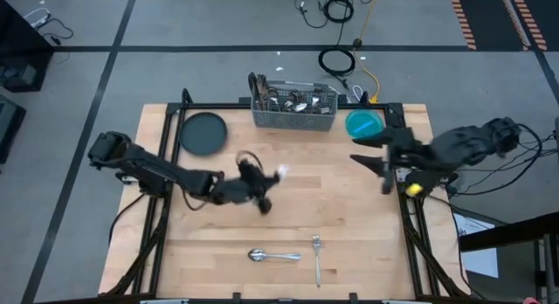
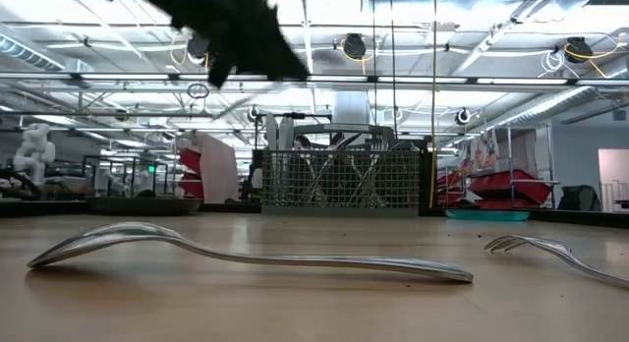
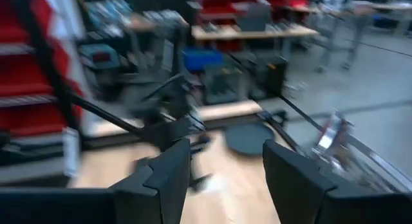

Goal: Sort silverware
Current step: Put the fork into the silverware organizer

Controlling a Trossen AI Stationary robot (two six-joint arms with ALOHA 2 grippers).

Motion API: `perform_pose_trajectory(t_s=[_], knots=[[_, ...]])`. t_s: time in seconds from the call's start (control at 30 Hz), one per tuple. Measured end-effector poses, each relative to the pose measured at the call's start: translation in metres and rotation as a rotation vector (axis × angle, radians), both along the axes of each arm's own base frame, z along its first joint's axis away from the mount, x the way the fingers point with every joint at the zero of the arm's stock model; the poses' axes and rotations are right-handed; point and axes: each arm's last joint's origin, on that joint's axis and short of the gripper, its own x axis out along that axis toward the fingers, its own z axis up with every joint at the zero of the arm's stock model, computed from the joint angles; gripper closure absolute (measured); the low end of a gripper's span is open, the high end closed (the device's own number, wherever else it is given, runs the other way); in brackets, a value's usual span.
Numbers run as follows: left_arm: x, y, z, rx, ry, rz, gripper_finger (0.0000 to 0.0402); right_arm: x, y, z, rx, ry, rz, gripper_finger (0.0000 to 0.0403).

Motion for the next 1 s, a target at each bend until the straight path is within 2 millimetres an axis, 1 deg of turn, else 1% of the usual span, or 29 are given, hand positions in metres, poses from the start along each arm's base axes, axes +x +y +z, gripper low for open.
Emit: perform_pose_trajectory(t_s=[0.1, 0.23, 0.27, 0.33, 0.4, 0.47, 0.57, 0.67, 0.77, 0.9, 1.0], knots=[[0.009, 0.02, 0.031, 0.071, -0.256, 0.1, 0.0381, -0.013, 0.007, 0.007, 0.031, -0.053, 0.079, 0.0222], [0.016, 0.052, 0.067, 0.256, -0.579, 0.174, 0.0381, -0.022, 0.019, 0.005, 0.114, -0.037, 0.184, 0.0222], [0.016, 0.06, 0.073, 0.297, -0.638, 0.199, 0.0381, -0.022, 0.023, 0.003, 0.136, -0.024, 0.199, 0.0222], [0.017, 0.08, 0.077, 0.355, -0.705, 0.276, 0.0381, -0.021, 0.031, -0.003, 0.163, 0.022, 0.222, 0.0222], [0.021, 0.099, 0.081, 0.414, -0.71, 0.372, 0.0381, -0.017, 0.04, -0.01, 0.17, 0.07, 0.216, 0.0222], [0.03, 0.118, 0.086, 0.464, -0.7, 0.452, 0.0381, -0.013, 0.049, -0.019, 0.159, 0.115, 0.177, 0.0222], [0.052, 0.137, 0.089, 0.533, -0.661, 0.498, 0.0381, -0.006, 0.062, -0.029, 0.144, 0.157, 0.132, 0.0222], [0.081, 0.149, 0.089, 0.613, -0.574, 0.542, 0.0381, -0.002, 0.074, -0.037, 0.134, 0.17, 0.104, 0.0222], [0.111, 0.156, 0.087, 0.658, -0.495, 0.62, 0.0381, -0.003, 0.083, -0.04, 0.151, 0.155, 0.08, 0.0222], [0.147, 0.167, 0.072, 0.722, -0.431, 0.637, 0.0381, -0.009, 0.091, -0.042, 0.186, 0.137, 0.053, 0.0222], [0.167, 0.18, 0.061, 0.726, -0.433, 0.659, 0.0381, -0.014, 0.094, -0.044, 0.215, 0.123, 0.028, 0.0222]])
